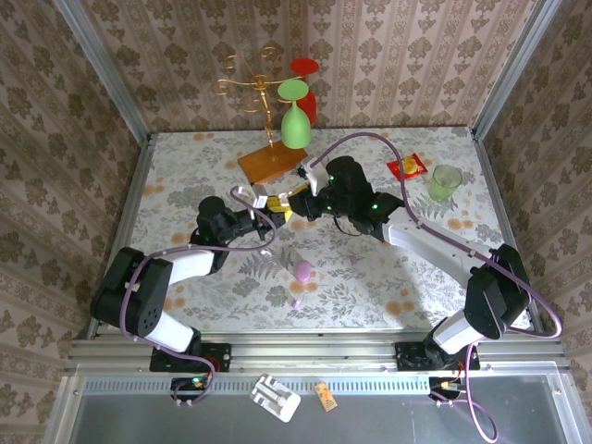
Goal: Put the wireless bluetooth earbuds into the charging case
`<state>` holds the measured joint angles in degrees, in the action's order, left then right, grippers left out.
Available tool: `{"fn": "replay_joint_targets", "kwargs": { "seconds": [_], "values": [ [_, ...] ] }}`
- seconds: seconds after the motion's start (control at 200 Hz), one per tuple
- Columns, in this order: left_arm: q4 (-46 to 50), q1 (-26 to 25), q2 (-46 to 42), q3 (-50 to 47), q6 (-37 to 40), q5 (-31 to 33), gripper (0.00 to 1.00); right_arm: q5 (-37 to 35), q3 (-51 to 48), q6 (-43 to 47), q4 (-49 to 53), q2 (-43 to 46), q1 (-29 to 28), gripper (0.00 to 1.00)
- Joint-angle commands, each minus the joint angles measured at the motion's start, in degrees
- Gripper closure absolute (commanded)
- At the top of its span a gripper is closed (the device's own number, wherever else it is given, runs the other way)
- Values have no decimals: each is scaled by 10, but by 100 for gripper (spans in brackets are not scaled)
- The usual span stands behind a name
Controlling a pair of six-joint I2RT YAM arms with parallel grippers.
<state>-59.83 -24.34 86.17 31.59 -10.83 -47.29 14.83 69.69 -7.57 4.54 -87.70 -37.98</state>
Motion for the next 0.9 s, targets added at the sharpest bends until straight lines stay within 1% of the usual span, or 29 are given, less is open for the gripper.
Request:
{"fn": "replay_joint_targets", "kwargs": {
  "seconds": [0.0,0.04,0.26,0.425,0.575,0.895],
  "values": [
    [-4,2,-21,18,-5,5,94,3,2,5,16,-7,-5,75],
    [0,2,-23,17,-2,6,94,-1,5,2,16,-5,-4,71],
    [3,3,-25,15,4,10,94,-16,12,-19,19,11,-4,44],
    [2,7,-24,15,6,14,94,-22,12,-49,12,23,-4,32],
    [-4,11,-25,13,1,15,94,-23,12,-53,22,19,-2,29],
    [-4,14,-39,5,-2,14,94,-36,17,-48,43,10,11,32]
  ]
}}
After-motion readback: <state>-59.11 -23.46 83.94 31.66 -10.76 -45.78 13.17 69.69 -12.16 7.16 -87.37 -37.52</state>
